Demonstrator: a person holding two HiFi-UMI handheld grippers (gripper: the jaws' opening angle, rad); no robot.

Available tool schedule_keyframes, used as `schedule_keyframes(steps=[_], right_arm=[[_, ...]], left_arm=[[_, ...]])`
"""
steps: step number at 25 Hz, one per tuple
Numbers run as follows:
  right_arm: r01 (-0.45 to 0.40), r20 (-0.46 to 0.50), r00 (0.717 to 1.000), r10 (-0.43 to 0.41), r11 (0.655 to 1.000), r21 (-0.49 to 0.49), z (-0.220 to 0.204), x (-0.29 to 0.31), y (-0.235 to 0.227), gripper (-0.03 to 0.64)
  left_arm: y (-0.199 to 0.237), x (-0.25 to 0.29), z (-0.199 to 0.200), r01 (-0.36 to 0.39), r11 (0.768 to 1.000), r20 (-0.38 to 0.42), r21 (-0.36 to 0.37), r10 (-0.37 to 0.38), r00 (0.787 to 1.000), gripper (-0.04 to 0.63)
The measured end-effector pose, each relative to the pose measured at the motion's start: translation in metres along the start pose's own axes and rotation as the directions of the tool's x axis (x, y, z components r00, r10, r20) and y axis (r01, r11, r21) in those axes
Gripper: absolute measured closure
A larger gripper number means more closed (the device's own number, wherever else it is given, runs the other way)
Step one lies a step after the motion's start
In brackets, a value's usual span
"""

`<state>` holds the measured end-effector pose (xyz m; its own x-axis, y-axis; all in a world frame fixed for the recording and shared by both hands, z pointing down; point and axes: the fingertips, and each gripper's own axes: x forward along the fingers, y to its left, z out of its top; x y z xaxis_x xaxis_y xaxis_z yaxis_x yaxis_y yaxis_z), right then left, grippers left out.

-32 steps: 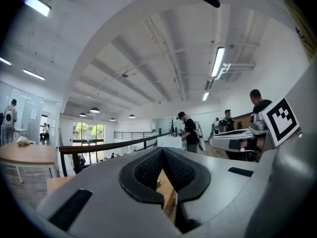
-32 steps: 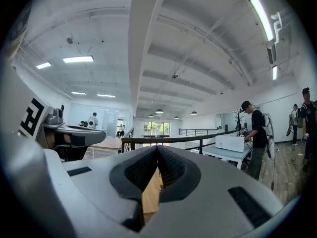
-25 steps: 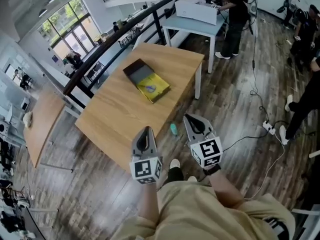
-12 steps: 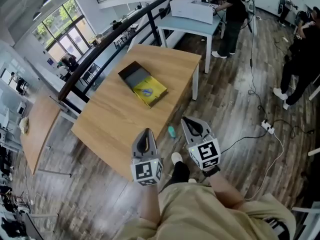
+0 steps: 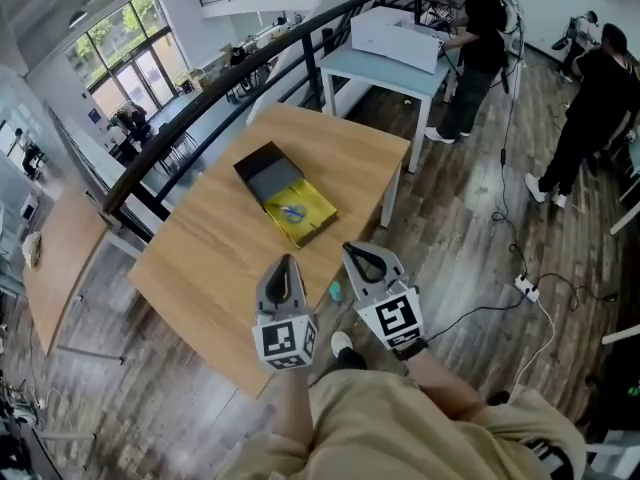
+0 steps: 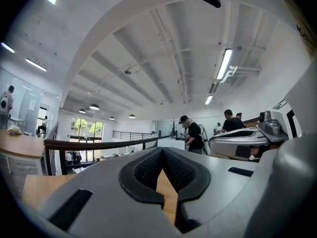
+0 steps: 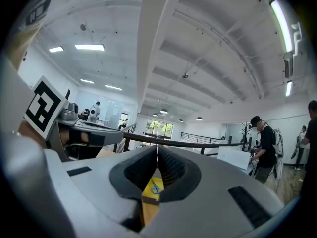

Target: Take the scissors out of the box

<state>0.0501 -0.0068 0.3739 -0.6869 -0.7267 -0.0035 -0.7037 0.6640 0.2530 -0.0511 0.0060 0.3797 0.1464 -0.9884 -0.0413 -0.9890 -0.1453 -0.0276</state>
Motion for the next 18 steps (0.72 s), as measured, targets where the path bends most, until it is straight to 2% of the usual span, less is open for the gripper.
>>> schedule_keyframes(steps=[7,13,18], right_arm=[[-0.024,-0.017,1.000,0.025,0.996,0.086,-0.007,0.080,-0.025,0.601],[-0.024,-0.044,0.999,0.029,0.993,0.120,-0.023,0.141,-0.041,0.601],[-0.025,-0.083,0.996,0.036,0.992,0.124,-0.042,0.179,-0.041,0.601]], left_arm=[[0.033,0.068,0.007,0.008,1.000,-0.002,0.021,-0.008,1.000,0.586],[0.077,0.110,-0.003,-0.014,1.000,-0.023,0.024,0.015,1.000,0.586],[0.108,0.130,-0.021,-0.021,1.000,-0.031,-0.017,0.020,0.999,0.586]])
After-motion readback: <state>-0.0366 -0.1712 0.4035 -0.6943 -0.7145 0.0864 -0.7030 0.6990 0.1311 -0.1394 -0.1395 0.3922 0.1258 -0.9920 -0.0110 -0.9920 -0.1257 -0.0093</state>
